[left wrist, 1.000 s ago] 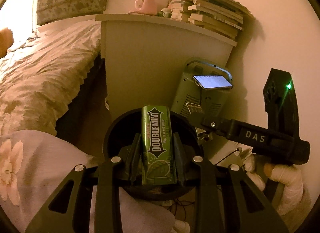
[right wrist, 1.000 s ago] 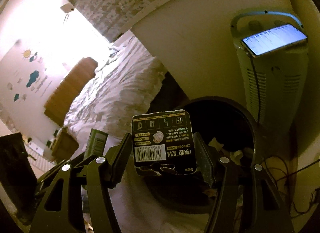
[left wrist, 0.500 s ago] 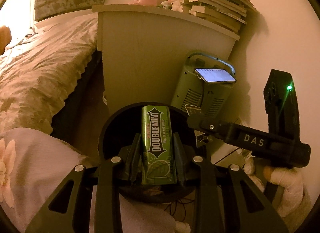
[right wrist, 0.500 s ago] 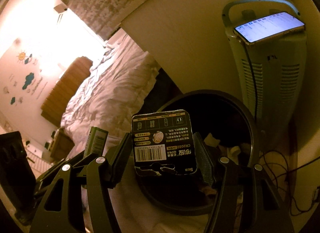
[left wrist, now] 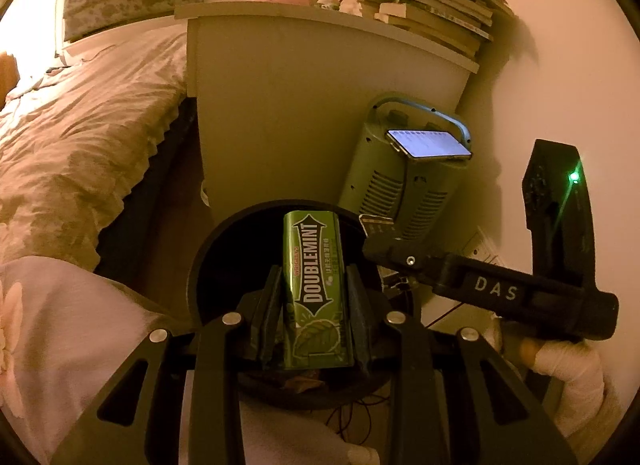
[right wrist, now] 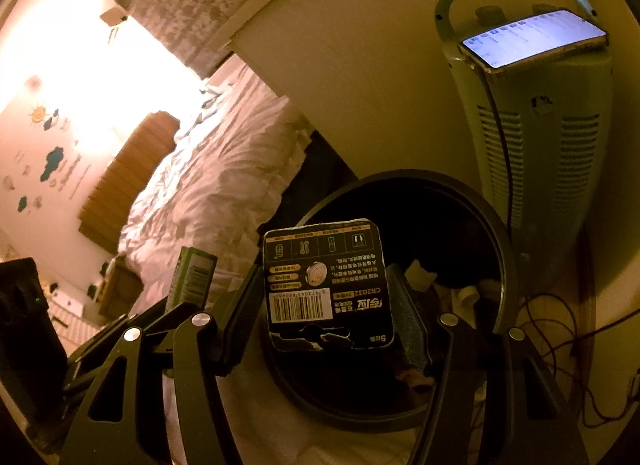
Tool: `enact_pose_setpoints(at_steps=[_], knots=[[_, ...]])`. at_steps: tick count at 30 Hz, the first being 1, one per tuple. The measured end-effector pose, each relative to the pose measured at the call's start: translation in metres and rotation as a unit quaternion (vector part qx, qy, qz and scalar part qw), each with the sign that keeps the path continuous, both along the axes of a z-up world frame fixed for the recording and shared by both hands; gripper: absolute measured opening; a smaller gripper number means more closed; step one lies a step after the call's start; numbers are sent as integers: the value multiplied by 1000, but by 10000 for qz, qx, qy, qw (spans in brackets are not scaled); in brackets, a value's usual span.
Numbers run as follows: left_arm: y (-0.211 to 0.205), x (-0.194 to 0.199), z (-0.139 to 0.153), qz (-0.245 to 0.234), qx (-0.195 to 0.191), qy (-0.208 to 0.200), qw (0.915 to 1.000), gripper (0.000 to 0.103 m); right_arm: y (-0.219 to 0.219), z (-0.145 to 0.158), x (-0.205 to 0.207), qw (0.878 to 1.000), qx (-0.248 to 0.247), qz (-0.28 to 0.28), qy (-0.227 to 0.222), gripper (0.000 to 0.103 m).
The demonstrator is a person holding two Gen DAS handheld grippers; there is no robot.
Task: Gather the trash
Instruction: 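Carry the gum pack and battery card over the black bin with both tools, then open both tools to drop the gum pack and card into the bin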
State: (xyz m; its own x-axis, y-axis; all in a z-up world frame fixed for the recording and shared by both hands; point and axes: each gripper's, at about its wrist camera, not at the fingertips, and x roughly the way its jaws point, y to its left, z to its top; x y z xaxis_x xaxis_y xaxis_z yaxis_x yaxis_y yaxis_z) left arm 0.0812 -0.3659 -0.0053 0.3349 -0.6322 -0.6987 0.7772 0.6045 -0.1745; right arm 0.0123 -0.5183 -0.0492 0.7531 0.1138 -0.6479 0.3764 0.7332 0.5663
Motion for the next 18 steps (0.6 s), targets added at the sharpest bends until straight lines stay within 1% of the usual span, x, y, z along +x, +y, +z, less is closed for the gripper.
enact_pose_setpoints(at_steps=[18], knots=[[-6, -1, -4, -42, 34, 24, 10000, 32, -6, -7, -1, 10000, 51, -51, 53, 62]])
